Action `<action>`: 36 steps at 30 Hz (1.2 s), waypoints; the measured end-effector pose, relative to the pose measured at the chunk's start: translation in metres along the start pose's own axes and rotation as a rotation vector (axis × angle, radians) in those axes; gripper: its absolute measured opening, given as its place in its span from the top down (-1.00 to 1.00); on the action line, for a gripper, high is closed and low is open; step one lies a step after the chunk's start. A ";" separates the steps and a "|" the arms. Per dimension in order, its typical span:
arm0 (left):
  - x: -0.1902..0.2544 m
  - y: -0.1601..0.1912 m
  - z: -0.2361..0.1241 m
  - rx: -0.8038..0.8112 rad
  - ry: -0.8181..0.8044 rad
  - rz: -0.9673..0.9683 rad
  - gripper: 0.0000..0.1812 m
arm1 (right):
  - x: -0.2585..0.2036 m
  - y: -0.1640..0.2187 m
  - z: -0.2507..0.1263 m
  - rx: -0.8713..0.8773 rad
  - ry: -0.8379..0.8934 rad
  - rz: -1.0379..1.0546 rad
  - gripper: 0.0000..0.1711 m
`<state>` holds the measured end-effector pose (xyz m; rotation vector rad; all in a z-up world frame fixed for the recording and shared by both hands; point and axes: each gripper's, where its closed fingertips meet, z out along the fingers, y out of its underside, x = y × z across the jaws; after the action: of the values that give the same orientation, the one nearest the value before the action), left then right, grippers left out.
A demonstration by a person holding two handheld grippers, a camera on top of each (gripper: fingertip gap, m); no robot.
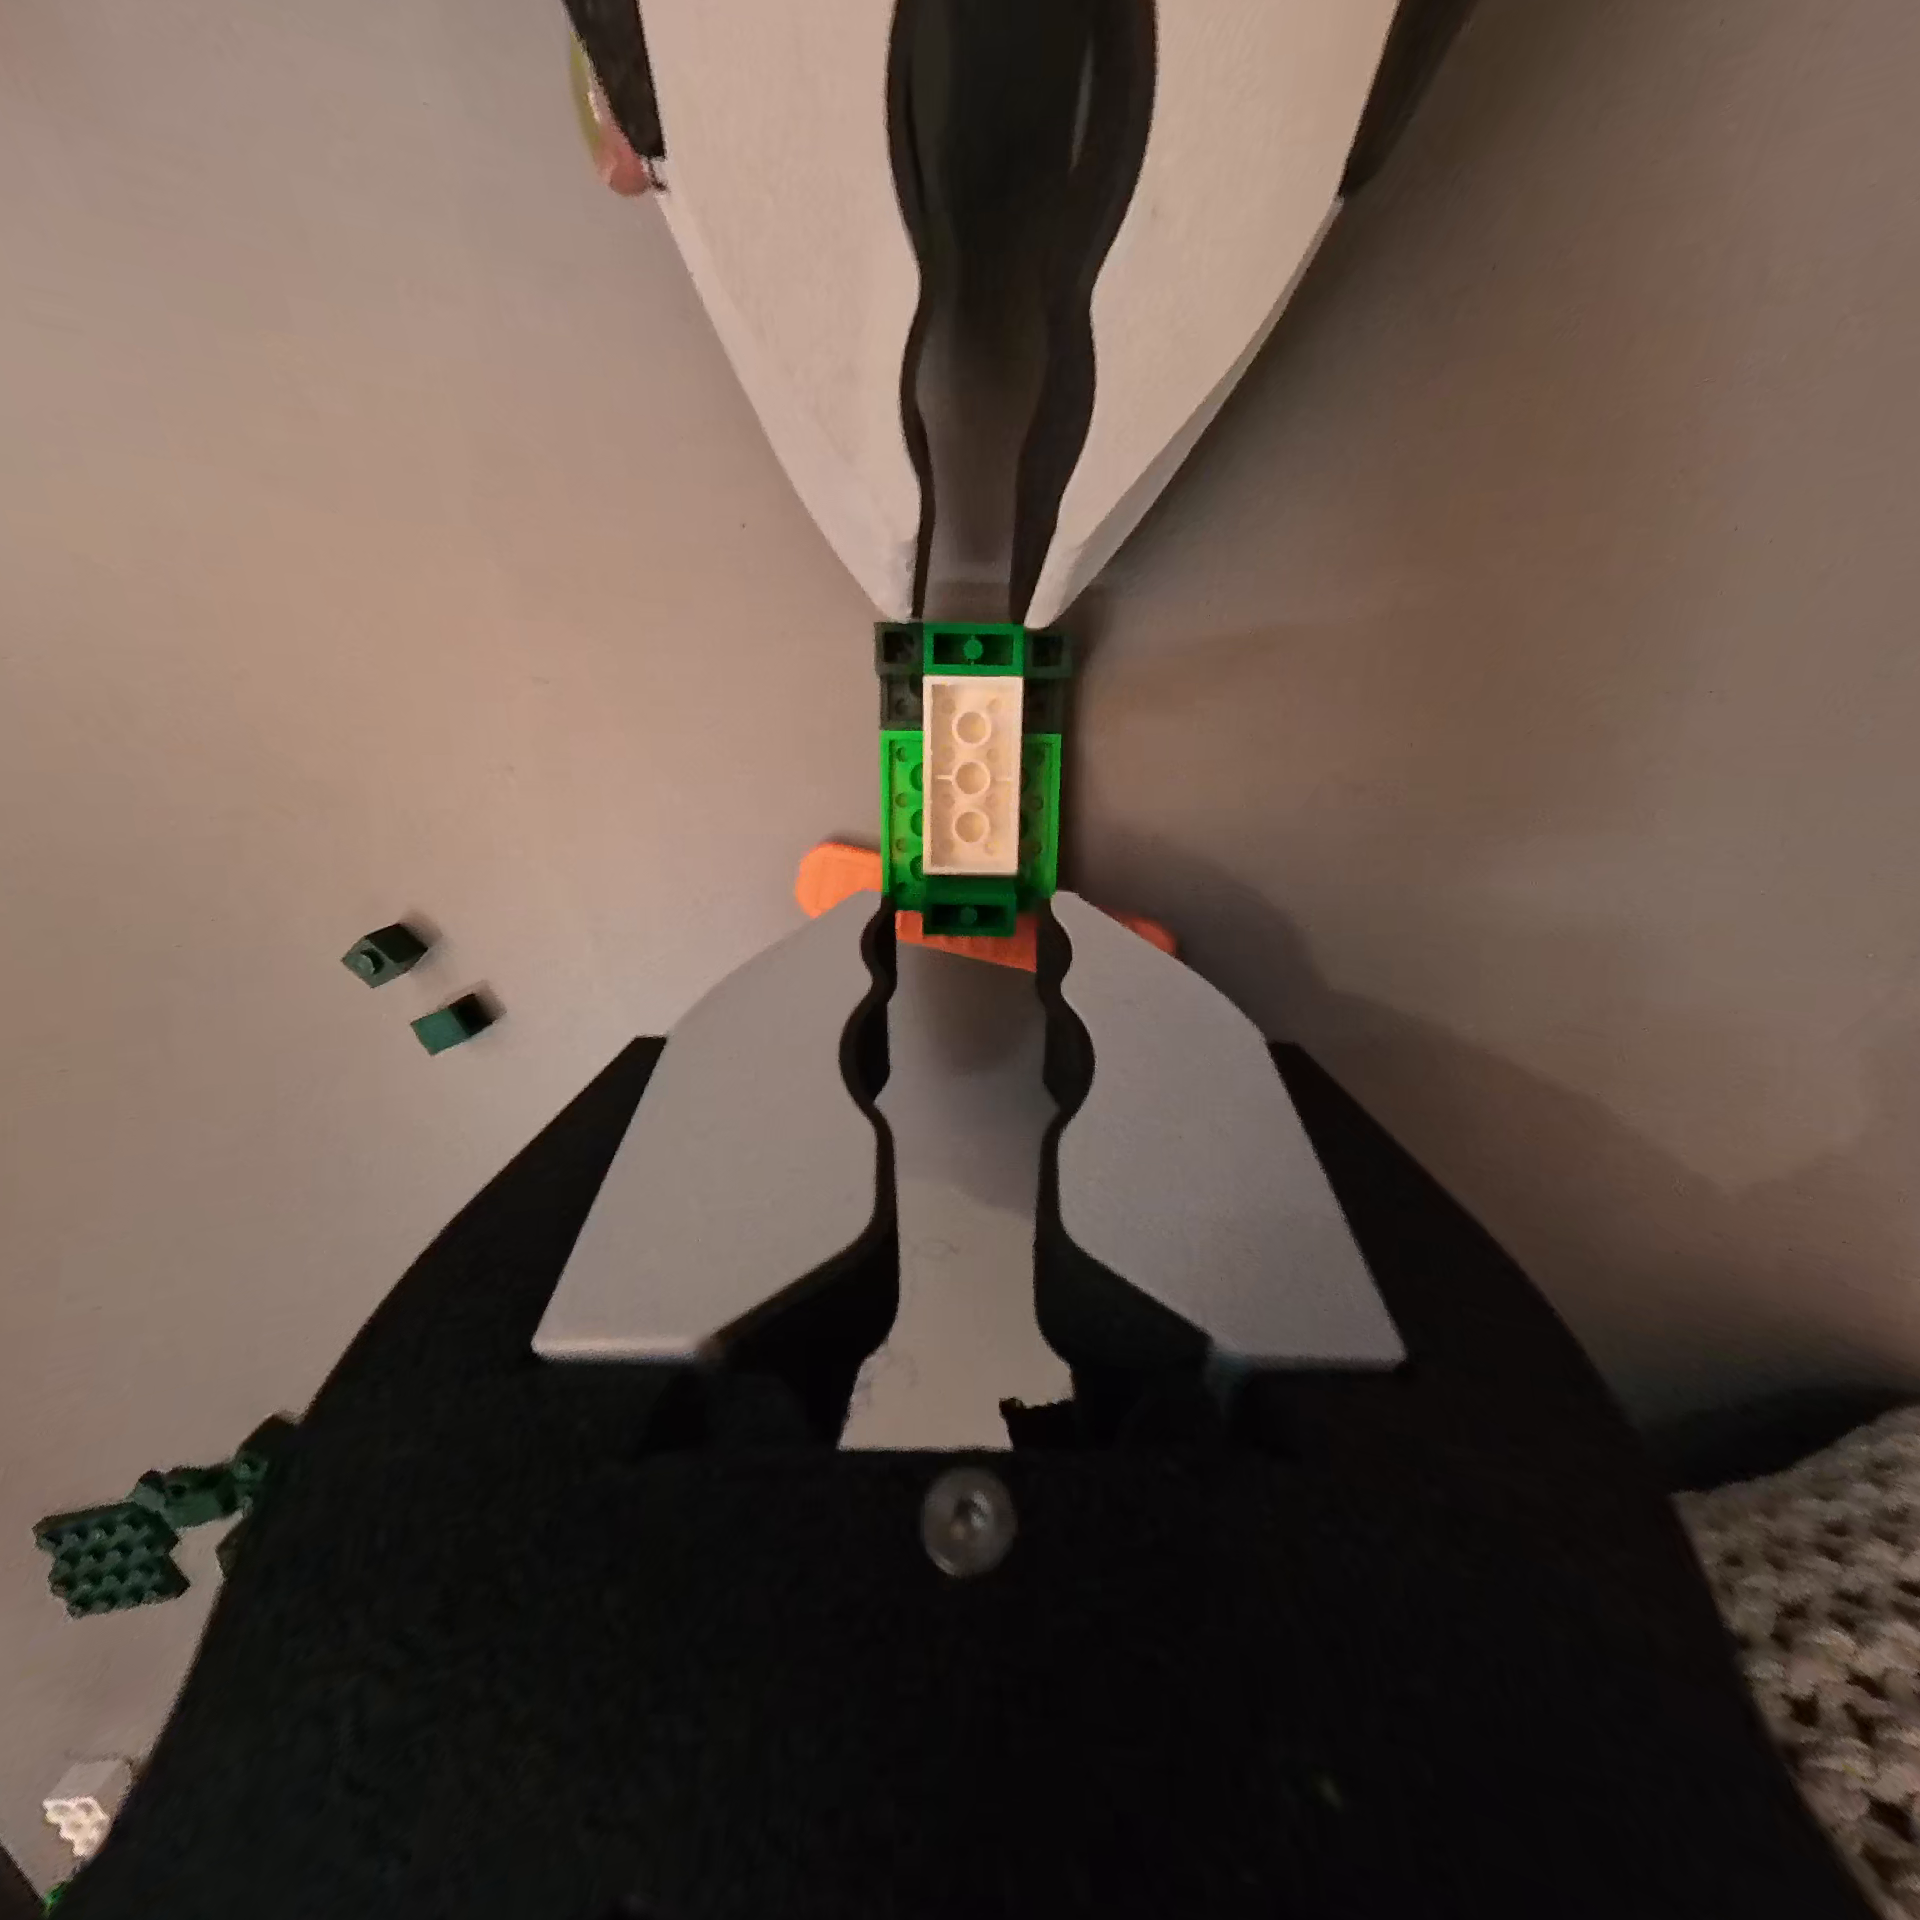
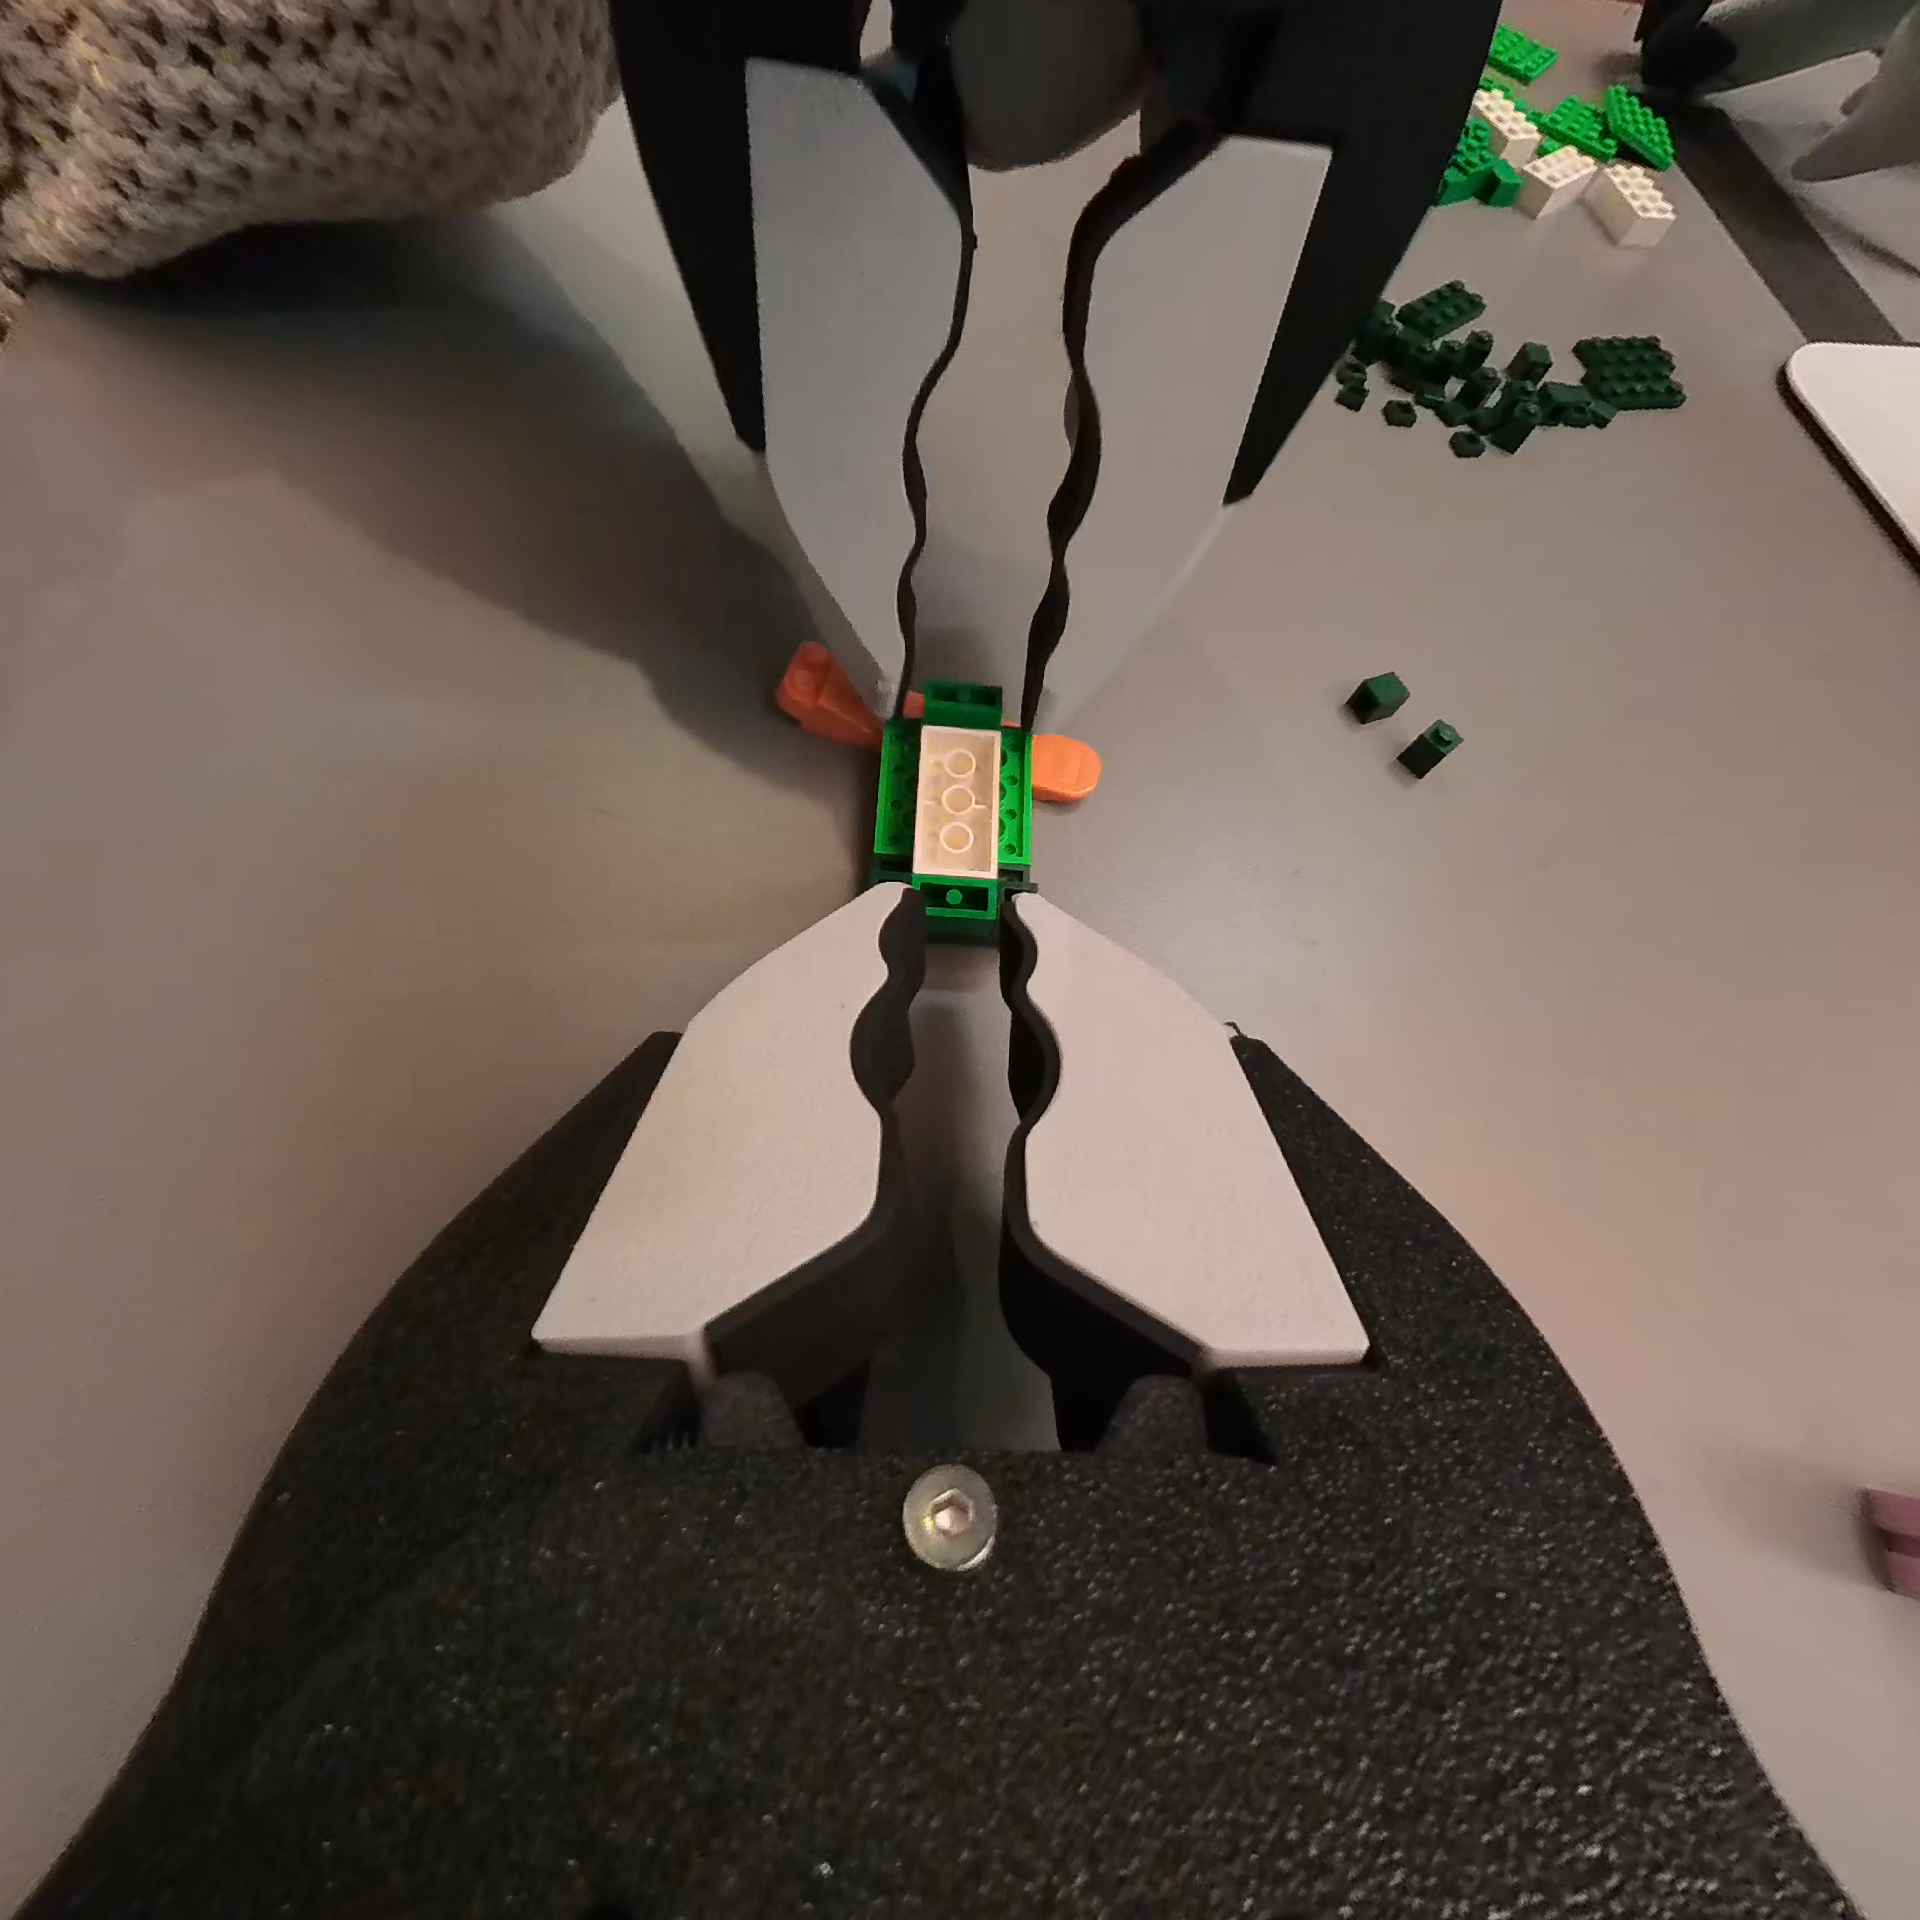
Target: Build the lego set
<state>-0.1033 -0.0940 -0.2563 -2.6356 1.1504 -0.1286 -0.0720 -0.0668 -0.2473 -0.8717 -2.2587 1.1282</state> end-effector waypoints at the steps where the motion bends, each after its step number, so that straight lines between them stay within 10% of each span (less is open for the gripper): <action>1: 0.000 0.001 -0.002 -0.001 -0.003 -0.002 0.73 | 0.000 0.000 0.000 -0.001 0.000 0.002 0.85; 20: -0.028 0.033 -0.049 0.644 -0.411 -0.308 0.65 | -0.007 -0.018 0.010 0.029 0.014 0.050 0.43; 29: -0.034 0.030 -0.079 0.997 -0.450 -0.401 0.68 | -0.001 -0.018 0.017 -0.127 0.065 0.047 0.68; 36: -0.032 0.034 -0.075 0.980 -0.441 -0.391 0.64 | -0.002 -0.013 0.022 -0.324 0.066 -0.002 0.72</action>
<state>-0.1629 -0.1084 -0.1925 -1.8153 0.2711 -0.1291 -0.0894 -0.0858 -0.2490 -1.0125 -2.4236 0.7294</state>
